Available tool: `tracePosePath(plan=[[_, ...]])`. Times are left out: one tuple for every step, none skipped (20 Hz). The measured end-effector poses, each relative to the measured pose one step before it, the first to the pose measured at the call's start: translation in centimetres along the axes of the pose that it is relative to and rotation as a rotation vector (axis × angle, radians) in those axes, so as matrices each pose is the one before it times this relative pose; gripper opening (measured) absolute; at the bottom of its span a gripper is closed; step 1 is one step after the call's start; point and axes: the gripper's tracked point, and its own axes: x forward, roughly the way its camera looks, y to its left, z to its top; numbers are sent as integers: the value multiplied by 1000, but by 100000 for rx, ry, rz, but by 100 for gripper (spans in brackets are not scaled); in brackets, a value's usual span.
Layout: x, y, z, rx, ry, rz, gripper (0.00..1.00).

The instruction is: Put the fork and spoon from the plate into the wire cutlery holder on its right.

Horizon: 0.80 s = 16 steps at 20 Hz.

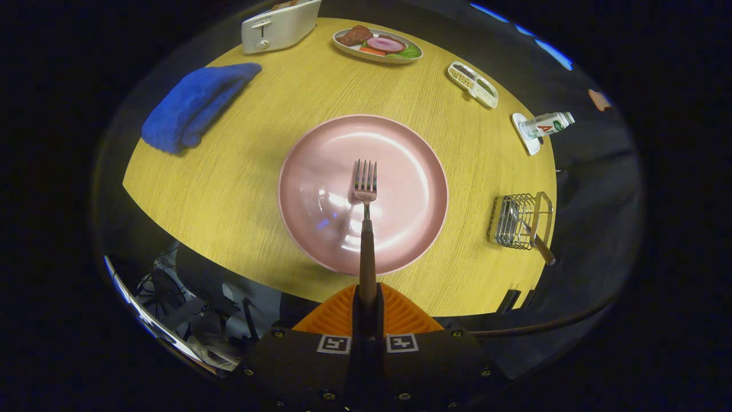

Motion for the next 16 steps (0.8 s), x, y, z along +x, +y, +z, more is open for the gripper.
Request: tracePosePath(plan=[[-334,-180,120,-3,-508,-488,8],[-389,-226,223,-275,-563,-675,8],[-386,-314,63,-197,-476,-721,8],[-455,-336,182,84,-581,-763,8],[-230,-236,185,750,-957,-444,8],[-291,-302,179,1029,-873,-412,8],[-360,-356,142,1213,-855,-487,8],[-369,-573,213,952,-623,-807,8],[-204,-639,141,1020,-488,-834,8],[-248,-698,200,1094,-530,-762,8],[-139,-751,125,1496,-598,-599,8],[-124,-794,95,1813,-374,-504,8],[-34,-877,86,1648,-188,-852,8],[-149,-999,237,1836,165,-1022,8],[-29,-1095,379,2025,20,-1061,8],[-9,-959,145,1769,119,-878,8]])
